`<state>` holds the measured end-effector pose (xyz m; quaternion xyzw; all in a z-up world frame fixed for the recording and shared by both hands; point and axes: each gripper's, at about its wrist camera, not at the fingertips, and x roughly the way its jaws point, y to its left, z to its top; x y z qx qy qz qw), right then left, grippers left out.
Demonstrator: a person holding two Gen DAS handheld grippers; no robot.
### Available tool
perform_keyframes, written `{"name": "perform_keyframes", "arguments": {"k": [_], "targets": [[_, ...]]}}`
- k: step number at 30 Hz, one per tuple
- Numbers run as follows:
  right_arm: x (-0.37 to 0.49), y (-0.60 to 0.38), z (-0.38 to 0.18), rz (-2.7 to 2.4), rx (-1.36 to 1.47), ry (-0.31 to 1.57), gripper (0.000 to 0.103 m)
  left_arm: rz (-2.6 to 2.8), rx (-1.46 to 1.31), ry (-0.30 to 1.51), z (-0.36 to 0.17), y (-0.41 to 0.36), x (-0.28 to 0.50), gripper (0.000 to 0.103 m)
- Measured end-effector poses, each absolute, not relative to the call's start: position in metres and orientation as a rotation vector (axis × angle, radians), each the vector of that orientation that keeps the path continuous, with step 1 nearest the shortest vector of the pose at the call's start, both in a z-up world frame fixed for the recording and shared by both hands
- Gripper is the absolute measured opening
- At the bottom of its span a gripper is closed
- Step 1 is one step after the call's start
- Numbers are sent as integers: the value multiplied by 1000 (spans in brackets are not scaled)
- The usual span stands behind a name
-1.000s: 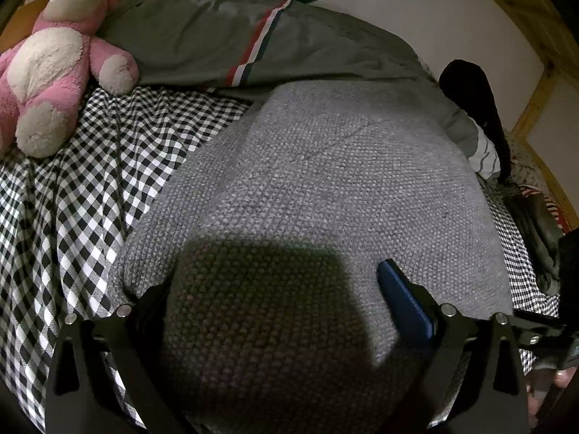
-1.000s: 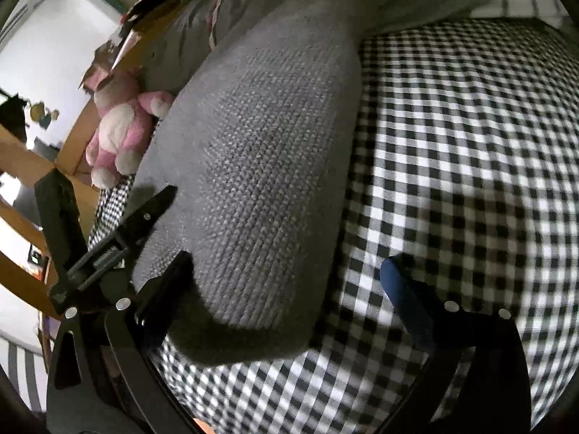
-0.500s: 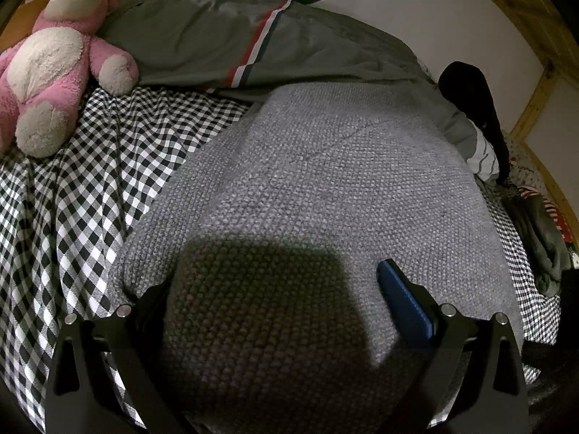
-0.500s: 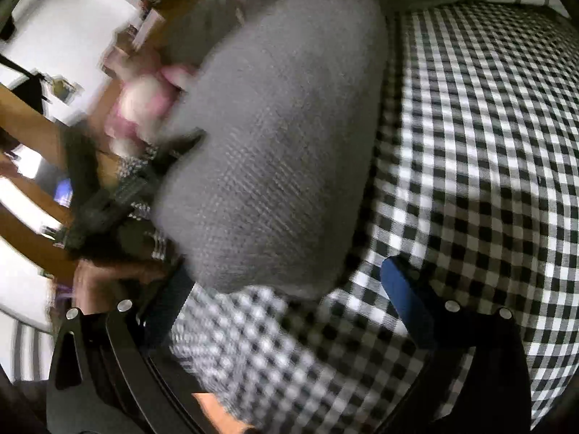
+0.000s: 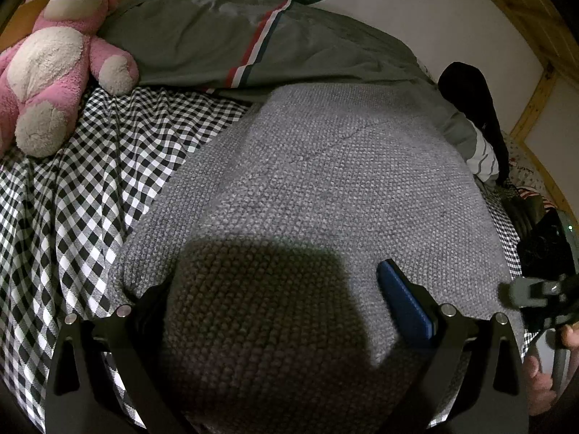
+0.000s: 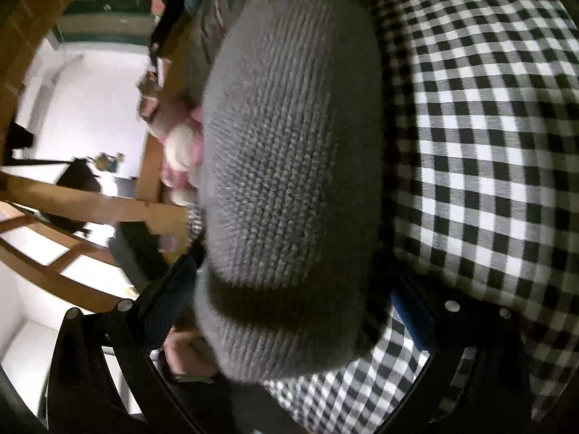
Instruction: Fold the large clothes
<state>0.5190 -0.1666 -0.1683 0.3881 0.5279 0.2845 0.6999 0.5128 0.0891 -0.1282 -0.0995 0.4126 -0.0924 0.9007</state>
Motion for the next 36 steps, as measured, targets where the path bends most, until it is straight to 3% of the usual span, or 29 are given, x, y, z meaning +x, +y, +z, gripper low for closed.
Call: {"name": "perform_keyframes", "arguments": {"k": [2, 3, 6, 12, 15, 20, 23, 36], "targets": [[527, -155, -167, 618, 852, 1149, 99, -194, -206, 855, -128, 89, 513, 99], [531, -153, -169, 603, 856, 1139, 85, -195, -206, 854, -128, 89, 513, 99], [527, -158, -172, 567, 859, 1116, 72, -196, -208, 847, -125, 90, 513, 99], [509, -186, -171, 628, 981, 1018, 59, -127, -246, 720, -95, 111, 499, 99], [496, -210, -169, 645, 1052, 967, 58, -127, -432, 671, -88, 147, 495, 99], [467, -248, -168, 618, 1036, 980, 57, -372, -717, 1005, -149, 147, 527, 99], [443, -272, -163, 608, 1007, 1000, 57, -391, -602, 1012, -141, 126, 527, 98], [376, -316, -163, 601, 997, 1040, 57, -776, -610, 1258, -141, 22, 523, 97]]}}
